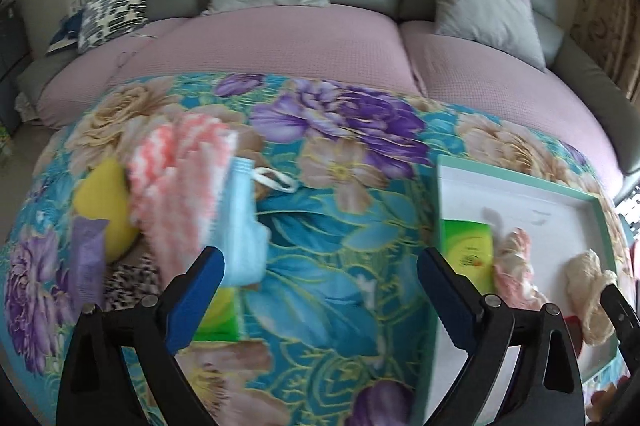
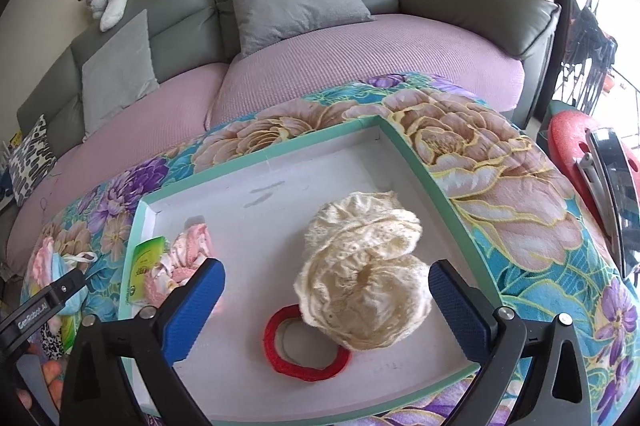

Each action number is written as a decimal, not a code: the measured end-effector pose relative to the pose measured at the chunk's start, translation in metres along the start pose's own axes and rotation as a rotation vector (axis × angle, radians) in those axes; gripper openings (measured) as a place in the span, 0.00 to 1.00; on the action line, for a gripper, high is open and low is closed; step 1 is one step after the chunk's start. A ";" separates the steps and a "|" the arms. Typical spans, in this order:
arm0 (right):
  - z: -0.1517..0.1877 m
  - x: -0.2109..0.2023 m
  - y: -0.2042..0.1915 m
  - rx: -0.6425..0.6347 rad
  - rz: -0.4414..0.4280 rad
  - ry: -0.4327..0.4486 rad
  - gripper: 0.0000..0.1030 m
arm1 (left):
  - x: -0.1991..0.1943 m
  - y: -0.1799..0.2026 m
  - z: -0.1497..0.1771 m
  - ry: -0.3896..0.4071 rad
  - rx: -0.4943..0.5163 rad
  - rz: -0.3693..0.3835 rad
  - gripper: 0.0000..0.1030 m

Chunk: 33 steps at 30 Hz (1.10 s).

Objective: Organize soft objects
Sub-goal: 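Release both cloths into the tray and withdraw both tools toward the pile, then grasp the purple wet-wipe pack with the left tool while the right tool grasps the green tissue pack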

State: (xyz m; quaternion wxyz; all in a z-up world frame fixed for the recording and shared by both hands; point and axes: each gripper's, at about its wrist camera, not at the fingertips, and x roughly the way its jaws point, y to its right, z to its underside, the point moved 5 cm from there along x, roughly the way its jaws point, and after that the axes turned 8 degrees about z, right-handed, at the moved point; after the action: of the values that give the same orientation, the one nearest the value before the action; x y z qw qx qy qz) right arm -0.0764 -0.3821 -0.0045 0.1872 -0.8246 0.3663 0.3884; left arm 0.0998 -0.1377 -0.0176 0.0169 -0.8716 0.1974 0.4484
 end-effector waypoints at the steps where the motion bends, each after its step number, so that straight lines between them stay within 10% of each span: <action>1: 0.001 -0.001 -0.004 -0.010 -0.005 0.001 1.00 | -0.001 -0.005 -0.001 0.003 -0.013 -0.021 0.95; 16: 0.015 -0.024 -0.085 -0.160 -0.148 0.023 1.00 | -0.044 -0.090 -0.004 0.044 -0.133 -0.243 0.95; 33: 0.070 -0.054 -0.200 -0.367 -0.358 -0.012 1.00 | -0.083 -0.179 0.017 0.031 -0.263 -0.329 0.95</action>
State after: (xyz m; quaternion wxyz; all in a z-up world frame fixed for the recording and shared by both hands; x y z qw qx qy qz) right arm 0.0153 -0.1834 -0.0020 0.1023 -0.8942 0.1368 0.4139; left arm 0.1076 0.0578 0.0107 -0.0269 -0.8936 -0.0076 0.4481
